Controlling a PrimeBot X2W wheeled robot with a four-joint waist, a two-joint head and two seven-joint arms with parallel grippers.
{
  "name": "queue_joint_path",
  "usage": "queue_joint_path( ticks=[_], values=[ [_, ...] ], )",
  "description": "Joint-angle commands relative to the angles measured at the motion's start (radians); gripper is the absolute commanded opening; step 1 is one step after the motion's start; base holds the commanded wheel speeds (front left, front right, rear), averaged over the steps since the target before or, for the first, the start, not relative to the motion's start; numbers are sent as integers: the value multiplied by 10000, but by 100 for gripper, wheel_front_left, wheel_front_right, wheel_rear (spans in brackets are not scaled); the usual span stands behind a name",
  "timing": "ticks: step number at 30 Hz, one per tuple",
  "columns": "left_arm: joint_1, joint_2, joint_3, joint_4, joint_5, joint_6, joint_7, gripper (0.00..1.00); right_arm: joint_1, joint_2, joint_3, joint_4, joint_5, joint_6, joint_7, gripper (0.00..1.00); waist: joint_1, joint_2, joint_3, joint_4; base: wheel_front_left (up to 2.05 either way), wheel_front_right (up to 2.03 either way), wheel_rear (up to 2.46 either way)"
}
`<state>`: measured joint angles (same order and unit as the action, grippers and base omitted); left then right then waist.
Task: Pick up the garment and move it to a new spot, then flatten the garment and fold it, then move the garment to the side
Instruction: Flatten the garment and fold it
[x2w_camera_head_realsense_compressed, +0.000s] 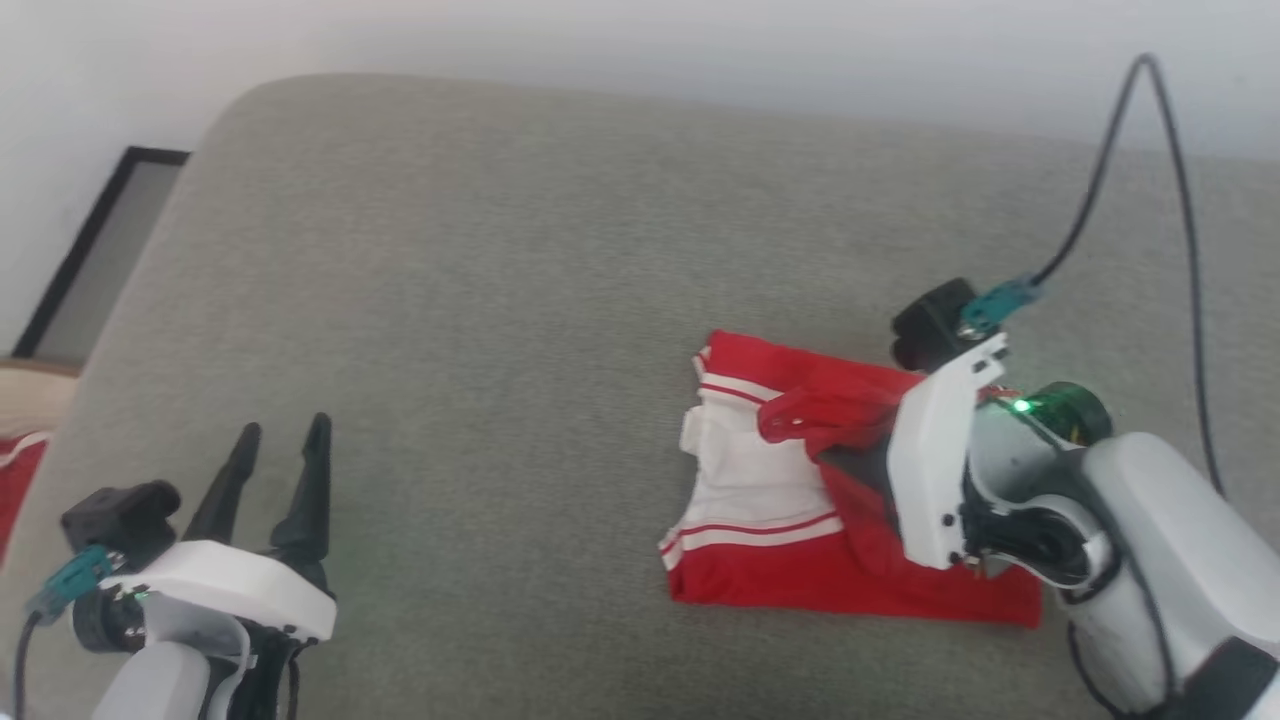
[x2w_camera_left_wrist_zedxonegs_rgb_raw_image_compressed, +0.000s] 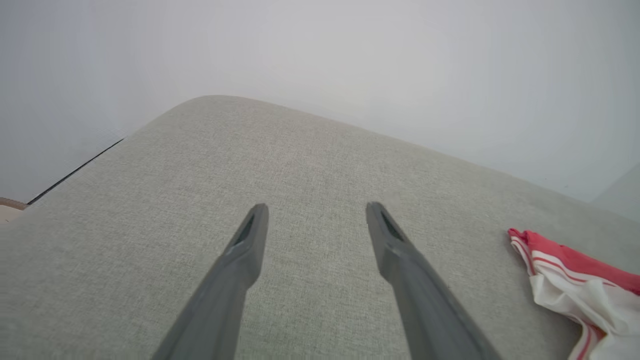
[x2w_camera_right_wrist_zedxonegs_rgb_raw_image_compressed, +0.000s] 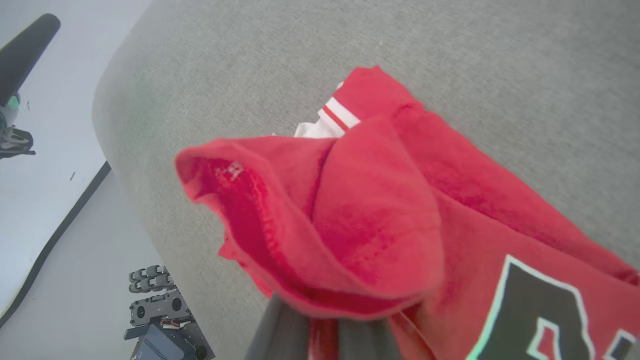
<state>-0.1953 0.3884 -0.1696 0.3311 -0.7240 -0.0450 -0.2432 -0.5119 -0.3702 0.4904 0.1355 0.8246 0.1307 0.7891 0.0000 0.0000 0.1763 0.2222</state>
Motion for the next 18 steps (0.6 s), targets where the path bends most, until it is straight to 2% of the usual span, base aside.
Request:
queue_joint_path(
  ticks=[1,5,6,7,12,18],
  values=[
    [-165,-40,-37,54,103,-48,7,100,-119,33,111,140,-23,0,-107,0,0,0,-52,231,0,0,0],
    [-278,-134,-102,232,105,-91,-33,100,-395,197,548,919,15,0,-480,0,0,0,-128,430,0,0,0],
    [-290,-163,-98,252,95,-92,-48,100,-464,227,603,1077,21,0,-589,39,0,0,-149,452,0,0,0],
    [-292,-184,-105,283,105,-97,-62,100,-555,269,660,1209,39,0,-672,100,0,0,-173,465,0,0,0],
    [-105,-144,45,350,34,-105,-118,100,-796,291,806,1387,338,0,-970,100,0,0,-292,271,0,0,0],
    [40,-20,272,246,-10,-78,-154,100,-931,-204,538,792,479,0,-1416,100,0,0,-389,-236,0,0,0]
  ],
)
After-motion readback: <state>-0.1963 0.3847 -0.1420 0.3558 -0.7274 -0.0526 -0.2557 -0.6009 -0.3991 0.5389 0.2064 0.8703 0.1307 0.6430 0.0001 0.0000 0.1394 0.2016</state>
